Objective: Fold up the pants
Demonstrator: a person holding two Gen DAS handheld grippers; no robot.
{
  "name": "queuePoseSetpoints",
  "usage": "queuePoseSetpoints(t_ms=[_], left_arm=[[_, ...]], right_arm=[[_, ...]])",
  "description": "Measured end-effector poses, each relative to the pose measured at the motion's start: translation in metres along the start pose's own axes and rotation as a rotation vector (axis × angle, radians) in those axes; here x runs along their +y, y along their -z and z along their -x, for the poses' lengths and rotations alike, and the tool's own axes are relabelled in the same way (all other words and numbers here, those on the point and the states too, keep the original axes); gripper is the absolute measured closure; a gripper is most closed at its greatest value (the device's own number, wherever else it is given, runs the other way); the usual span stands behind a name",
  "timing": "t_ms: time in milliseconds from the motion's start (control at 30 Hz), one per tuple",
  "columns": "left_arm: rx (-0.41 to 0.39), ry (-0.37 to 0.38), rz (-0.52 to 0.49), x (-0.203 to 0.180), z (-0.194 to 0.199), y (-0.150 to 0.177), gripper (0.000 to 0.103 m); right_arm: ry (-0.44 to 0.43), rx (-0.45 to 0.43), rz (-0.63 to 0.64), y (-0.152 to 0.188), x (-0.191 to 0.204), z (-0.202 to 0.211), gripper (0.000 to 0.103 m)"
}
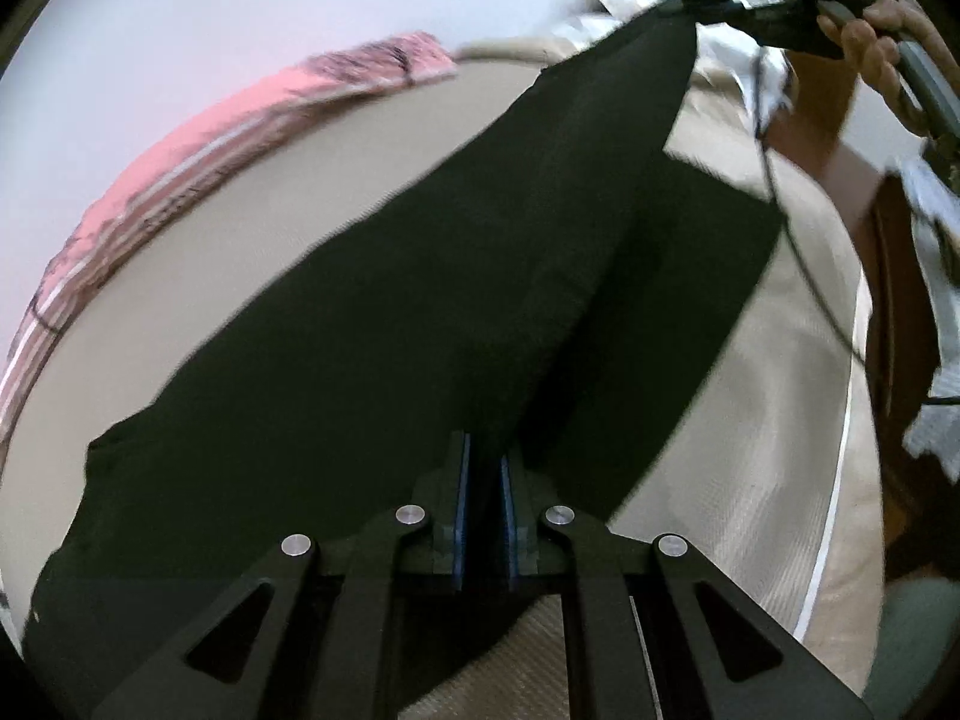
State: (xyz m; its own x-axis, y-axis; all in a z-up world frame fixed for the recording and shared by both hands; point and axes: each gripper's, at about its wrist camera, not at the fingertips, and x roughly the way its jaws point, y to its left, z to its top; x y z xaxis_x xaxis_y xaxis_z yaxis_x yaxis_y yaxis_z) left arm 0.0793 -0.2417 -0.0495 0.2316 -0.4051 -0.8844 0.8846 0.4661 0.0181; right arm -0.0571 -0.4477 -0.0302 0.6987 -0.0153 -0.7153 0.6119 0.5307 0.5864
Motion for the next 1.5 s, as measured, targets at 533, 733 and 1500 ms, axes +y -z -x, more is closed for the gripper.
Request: queuePoseSetpoints(t_ms=[533, 733, 1500], left_arm=[[0.040, 0.139, -0.069, 0.001, 0.002, 0.012, 0.093], [0.054, 0.123, -0.067, -0.006, -0.004, 0.015, 0.093], [-0.202, -0.233, 0.554, 0.184, 0.109, 0.092, 0.036]], right_arm=[[0.189, 0.080, -0.070, 0.079, -0.082, 0.001, 0.098], [0.238, 0.092, -0.069, 0.087, -0.091, -0.014, 0.098], [0.066, 0.158, 0.423, 0.060, 0.110, -0.043, 0.072]])
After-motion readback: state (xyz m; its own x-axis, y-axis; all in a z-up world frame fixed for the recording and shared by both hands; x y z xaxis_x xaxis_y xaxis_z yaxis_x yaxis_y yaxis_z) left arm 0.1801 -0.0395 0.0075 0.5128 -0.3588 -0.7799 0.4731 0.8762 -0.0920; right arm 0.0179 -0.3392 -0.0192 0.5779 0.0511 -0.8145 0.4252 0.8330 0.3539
